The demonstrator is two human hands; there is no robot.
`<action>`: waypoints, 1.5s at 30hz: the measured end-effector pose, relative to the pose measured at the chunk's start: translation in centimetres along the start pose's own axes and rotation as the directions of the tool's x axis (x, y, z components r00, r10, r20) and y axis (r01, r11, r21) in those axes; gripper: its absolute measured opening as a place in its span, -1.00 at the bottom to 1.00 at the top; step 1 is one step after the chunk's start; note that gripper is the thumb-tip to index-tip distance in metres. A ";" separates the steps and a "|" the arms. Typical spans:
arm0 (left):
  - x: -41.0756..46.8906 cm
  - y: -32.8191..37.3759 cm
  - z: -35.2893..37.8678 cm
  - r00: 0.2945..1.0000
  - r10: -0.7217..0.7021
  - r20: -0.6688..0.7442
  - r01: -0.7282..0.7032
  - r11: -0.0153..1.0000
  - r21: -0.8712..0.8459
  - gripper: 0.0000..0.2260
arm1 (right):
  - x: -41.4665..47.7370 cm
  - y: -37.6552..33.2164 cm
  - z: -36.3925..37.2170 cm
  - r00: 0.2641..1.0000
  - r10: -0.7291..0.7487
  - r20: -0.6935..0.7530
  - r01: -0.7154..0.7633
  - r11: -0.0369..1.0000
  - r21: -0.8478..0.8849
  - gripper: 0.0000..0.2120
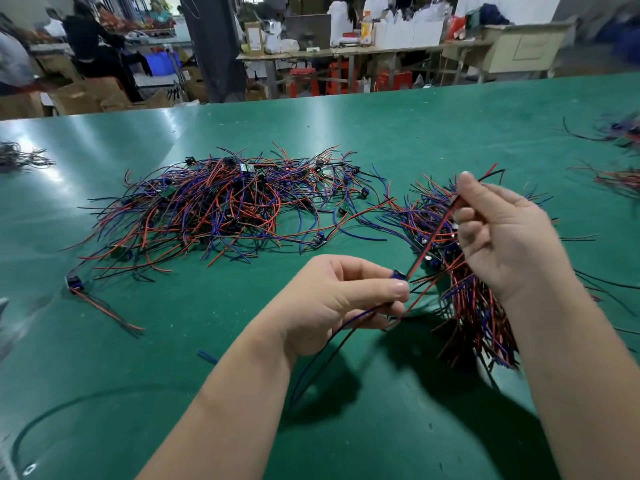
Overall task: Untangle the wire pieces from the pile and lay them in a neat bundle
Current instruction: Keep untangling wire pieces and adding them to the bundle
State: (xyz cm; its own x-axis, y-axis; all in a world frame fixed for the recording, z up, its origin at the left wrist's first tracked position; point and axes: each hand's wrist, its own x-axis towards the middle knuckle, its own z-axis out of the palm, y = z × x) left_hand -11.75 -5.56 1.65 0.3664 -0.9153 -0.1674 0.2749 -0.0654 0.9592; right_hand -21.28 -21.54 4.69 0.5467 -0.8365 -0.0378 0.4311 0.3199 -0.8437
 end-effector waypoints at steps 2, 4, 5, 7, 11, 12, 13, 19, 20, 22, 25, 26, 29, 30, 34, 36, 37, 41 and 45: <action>-0.1 -0.1 0.0 0.999 -0.021 0.049 0.021 1.000 0.011 -0.90 | 0.3 0.0 -0.3 0.998 0.002 -0.065 0.003 0.998 0.070 -0.78; -0.2 -0.1 -0.1 0.998 -0.027 0.060 0.026 1.000 0.017 -0.89 | 0.5 0.2 -0.3 0.995 0.024 -0.095 -0.014 0.994 0.110 -0.77; -0.1 -0.1 -0.2 0.998 -0.027 0.052 0.025 0.999 0.037 -0.87 | 0.6 0.2 -0.3 0.994 0.038 -0.100 -0.026 0.992 0.120 -0.78; -0.2 0.0 -0.6 0.999 -0.019 0.027 0.016 0.994 0.105 -0.89 | 0.7 0.0 -0.5 0.994 0.060 -0.093 -0.047 0.989 0.143 -0.70; -0.1 0.1 -1.0 0.999 0.018 0.047 -0.015 0.998 -0.067 -0.94 | 0.6 -0.4 -0.6 0.995 0.088 0.049 -0.094 0.986 0.137 -0.49; 0.0 0.2 -1.0 0.998 0.026 0.055 -0.016 0.985 -0.174 -0.94 | 0.4 -0.1 -0.4 0.990 0.113 0.089 -0.119 0.990 0.075 -0.60; 0.0 0.4 -1.0 0.998 0.036 0.061 -0.017 0.960 -0.278 -0.94 | 0.1 0.3 -0.1 0.981 0.141 0.132 -0.139 0.990 -0.025 -0.73; 0.0 0.9 -1.4 0.998 0.070 0.001 -0.057 0.812 -0.581 -0.86 | -1.7 3.3 0.8 0.839 0.206 0.504 0.047 0.895 -0.443 -0.71; 0.1 0.9 -1.2 0.999 0.050 -0.021 -0.053 0.817 -0.574 -0.87 | -1.9 3.5 0.9 0.826 0.179 0.534 0.071 0.907 -0.415 -0.67; 0.3 0.7 -0.9 0.999 0.009 -0.049 -0.034 0.839 -0.543 -0.87 | -2.0 3.8 1.2 0.823 0.096 0.560 0.109 0.941 -0.320 -0.69; 0.5 0.2 -0.4 0.997 -0.016 -0.080 -0.026 0.866 -0.499 -0.72 | -2.1 4.3 1.6 0.853 -0.036 0.521 0.168 0.963 -0.210 -0.80; 0.6 0.1 -0.3 0.996 -0.009 -0.086 -0.033 0.877 -0.479 -0.73 | -2.1 4.3 1.6 0.866 -0.062 0.497 0.177 0.966 -0.188 -0.84; 0.5 -0.2 0.2 0.993 0.026 -0.112 -0.069 0.914 -0.400 -0.79 | -2.1 4.1 1.7 0.885 -0.061 0.461 0.141 0.980 -0.142 -0.88; 0.5 -0.3 0.3 0.992 0.055 -0.111 -0.092 0.925 -0.368 -0.78 | -2.1 4.0 1.8 0.885 -0.041 0.464 0.109 0.987 -0.122 -0.88; 0.3 -0.6 0.6 0.972 0.231 -0.034 -0.233 0.942 -0.240 -0.82 | -1.9 3.1 1.7 0.884 0.053 0.465 -0.053 0.999 -0.013 -0.82; 0.0 -0.6 0.6 0.953 0.302 0.031 -0.291 0.936 -0.199 -0.76 | -1.7 2.5 1.5 0.885 0.078 0.459 -0.122 0.990 0.067 -0.82; 0.0 -0.6 0.6 0.946 0.318 0.060 -0.302 0.934 -0.193 -0.76 | -1.7 2.1 1.4 0.882 0.086 0.463 -0.161 0.979 0.126 -0.85; 0.3 -0.3 0.6 0.973 0.220 0.070 -0.201 0.958 -0.205 -0.82 | -1.6 1.1 0.4 0.827 0.129 0.548 -0.248 0.957 0.149 -0.92; 0.5 -0.6 1.1 0.989 0.144 -0.013 -0.145 0.983 -0.115 -0.79 | -1.6 1.7 0.5 0.805 0.172 0.568 -0.069 0.978 -0.198 -0.90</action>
State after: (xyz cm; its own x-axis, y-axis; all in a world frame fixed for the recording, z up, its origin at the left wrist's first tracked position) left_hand -12.70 -6.39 1.28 0.4137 -0.9099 -0.0303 0.3194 0.1139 0.9408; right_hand -21.09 -19.41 3.58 0.9216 -0.3662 0.1286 0.2416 0.2821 -0.9285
